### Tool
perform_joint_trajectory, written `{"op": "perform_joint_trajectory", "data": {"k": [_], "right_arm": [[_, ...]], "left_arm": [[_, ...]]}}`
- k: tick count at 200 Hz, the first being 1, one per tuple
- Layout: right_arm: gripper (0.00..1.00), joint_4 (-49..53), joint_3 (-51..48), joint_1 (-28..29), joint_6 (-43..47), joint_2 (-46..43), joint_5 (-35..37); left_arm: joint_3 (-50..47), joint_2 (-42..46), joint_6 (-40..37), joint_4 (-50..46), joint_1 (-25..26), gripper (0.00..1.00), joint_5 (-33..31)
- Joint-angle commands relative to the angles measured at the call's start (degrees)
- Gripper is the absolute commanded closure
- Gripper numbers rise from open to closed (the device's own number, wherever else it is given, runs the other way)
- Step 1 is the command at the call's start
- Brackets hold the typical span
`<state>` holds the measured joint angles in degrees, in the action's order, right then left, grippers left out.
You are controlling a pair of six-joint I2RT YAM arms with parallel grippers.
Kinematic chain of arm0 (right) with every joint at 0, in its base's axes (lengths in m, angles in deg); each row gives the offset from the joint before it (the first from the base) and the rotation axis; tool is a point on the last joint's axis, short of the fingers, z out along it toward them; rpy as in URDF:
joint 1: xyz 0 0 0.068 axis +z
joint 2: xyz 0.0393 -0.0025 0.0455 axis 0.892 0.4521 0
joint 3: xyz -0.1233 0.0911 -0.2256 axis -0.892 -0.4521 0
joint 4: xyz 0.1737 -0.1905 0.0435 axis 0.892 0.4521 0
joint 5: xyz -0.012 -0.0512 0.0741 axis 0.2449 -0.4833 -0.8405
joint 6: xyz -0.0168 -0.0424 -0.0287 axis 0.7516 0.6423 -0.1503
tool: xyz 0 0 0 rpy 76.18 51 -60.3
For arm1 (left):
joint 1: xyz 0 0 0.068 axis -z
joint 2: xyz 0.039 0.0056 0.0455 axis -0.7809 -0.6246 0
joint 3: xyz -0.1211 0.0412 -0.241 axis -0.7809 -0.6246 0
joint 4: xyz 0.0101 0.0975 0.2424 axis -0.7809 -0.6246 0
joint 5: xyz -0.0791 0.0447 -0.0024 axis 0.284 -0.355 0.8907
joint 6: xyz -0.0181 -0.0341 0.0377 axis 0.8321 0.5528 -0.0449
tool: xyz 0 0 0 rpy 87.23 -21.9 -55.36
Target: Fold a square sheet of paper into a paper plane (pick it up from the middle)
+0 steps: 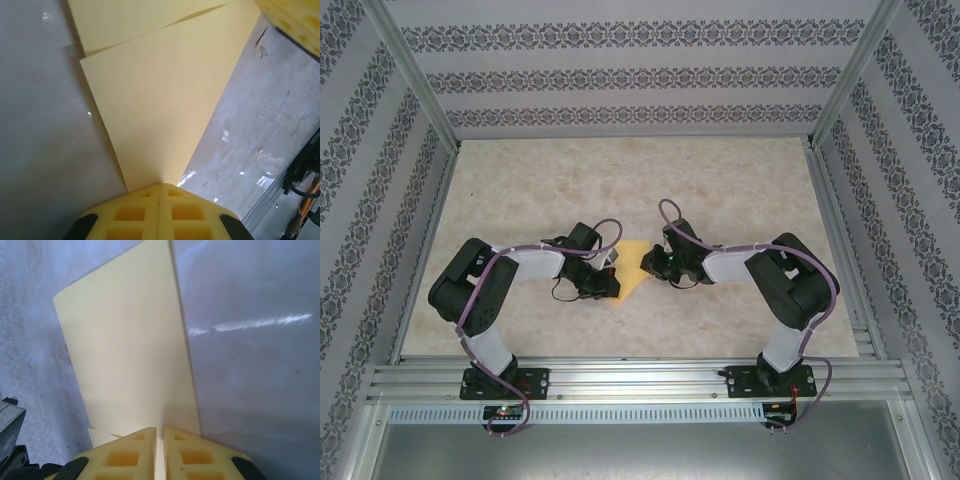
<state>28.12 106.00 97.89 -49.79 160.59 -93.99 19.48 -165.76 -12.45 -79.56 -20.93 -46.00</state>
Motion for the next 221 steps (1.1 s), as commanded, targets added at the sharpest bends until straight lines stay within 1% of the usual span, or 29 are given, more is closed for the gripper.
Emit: {"op": "perform_joint_trajectory", "data": {"k": [1, 31, 58, 93, 127, 169, 201, 221], "right_arm": [[0.86, -1.0, -1.9, -2.4, 2.2, -1.0, 3.3], [0.85, -0.3, -1.0, -3.2, 4.0, -3.3, 3.1], [0.84, 0.6, -1.1, -3.1, 3.9, -7.0, 2.8], [0.82, 4.1, 0.0, 0.7, 4.2, -11.2, 4.0], [0.83, 4.2, 1.4, 5.5, 2.0, -7.8, 4.1], [0.87, -2.4, 0.4, 9.7, -1.7, -2.1, 1.9], [0.87, -4.6, -1.1, 11.5, -3.2, -1.5, 2.1], [0.88, -3.7, -1.6, 12.4, -3.4, -2.5, 3.3]], "left_arm": [[-4.1, -5.4, -2.1, -5.1, 0.0, 0.96, -11.2], [-4.1, -5.2, -2.3, -5.1, 0.1, 0.97, -11.1], [-4.2, -5.2, -2.6, -5.2, 0.0, 0.96, -10.9], [-3.7, -5.2, -2.7, -5.2, 0.0, 0.96, -10.3], [-3.4, -5.0, -2.6, -5.1, 0.0, 0.96, -9.8], [-3.0, -4.7, -2.4, -5.1, 0.0, 0.95, -9.7], [-2.6, -4.6, -2.3, -5.3, 0.1, 0.95, -9.9], [-2.5, -4.6, -2.2, -5.4, 0.0, 0.95, -9.9]]}}
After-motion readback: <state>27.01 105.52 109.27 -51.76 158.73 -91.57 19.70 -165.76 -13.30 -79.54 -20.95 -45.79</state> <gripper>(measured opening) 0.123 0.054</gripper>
